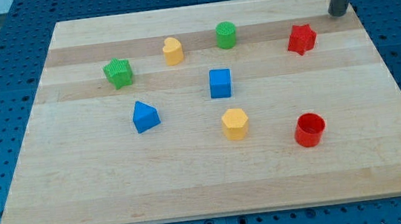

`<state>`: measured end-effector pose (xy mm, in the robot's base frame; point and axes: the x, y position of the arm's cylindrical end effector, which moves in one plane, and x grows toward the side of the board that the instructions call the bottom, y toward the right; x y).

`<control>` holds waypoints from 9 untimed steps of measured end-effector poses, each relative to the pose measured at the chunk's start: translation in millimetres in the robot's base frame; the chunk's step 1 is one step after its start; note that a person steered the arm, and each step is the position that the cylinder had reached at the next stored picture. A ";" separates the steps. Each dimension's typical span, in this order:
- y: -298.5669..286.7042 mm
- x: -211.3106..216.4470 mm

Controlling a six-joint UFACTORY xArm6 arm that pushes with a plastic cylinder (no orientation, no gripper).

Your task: Move your arm towards the red star

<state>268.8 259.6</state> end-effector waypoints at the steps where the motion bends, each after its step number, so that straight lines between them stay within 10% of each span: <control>1: 0.0 10.3; 6: -11.2 45.0; 7: -19.1 -2.5; 9: -81.7 81.2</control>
